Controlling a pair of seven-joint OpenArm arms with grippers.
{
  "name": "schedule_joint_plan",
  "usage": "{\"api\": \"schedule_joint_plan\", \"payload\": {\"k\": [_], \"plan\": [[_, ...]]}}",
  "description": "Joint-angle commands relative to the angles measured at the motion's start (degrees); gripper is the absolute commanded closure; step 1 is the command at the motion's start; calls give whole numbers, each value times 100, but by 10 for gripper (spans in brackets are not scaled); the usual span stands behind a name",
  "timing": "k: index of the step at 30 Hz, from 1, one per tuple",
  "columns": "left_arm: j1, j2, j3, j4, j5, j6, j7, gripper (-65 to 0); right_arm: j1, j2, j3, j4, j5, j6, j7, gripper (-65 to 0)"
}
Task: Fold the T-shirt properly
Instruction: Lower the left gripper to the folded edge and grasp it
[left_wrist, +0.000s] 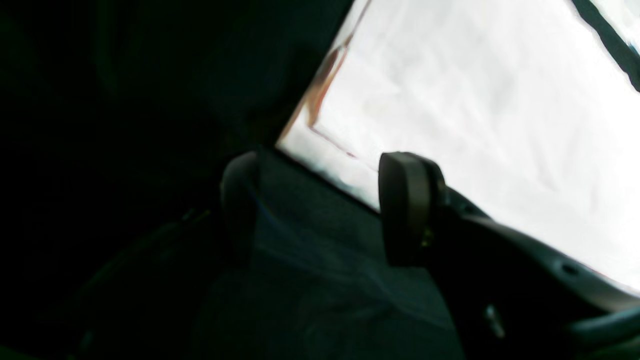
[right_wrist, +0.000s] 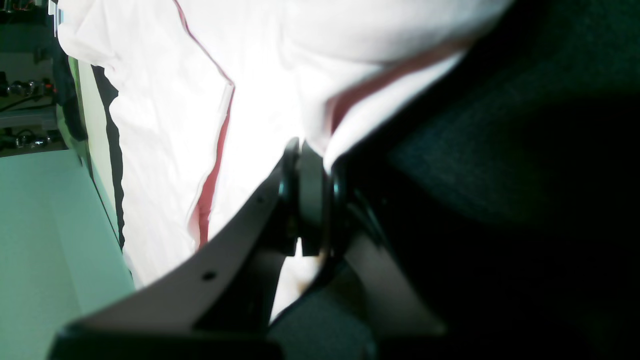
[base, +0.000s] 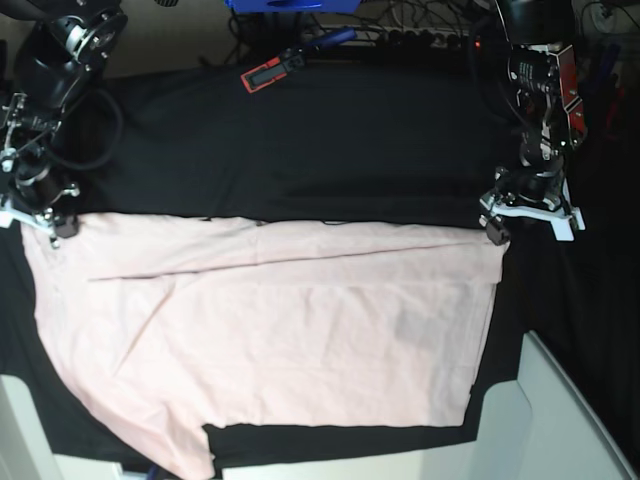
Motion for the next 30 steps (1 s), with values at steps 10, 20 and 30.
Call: {"api": "schedule_joint_plan", "payload": {"k": [10,20,30], "plan": [[-534,33,-18,-892,-25,-28,-126,-373,28,106,-7,67,78,75,41,0],[-833,147,-18,-1006,-25,-28,-126,-371,28,106,-7,67,78,75,41,0],[-930,323,-18,-997,-25,-28,-126,-366,36,106,-7,67,78,75,41,0]]}}
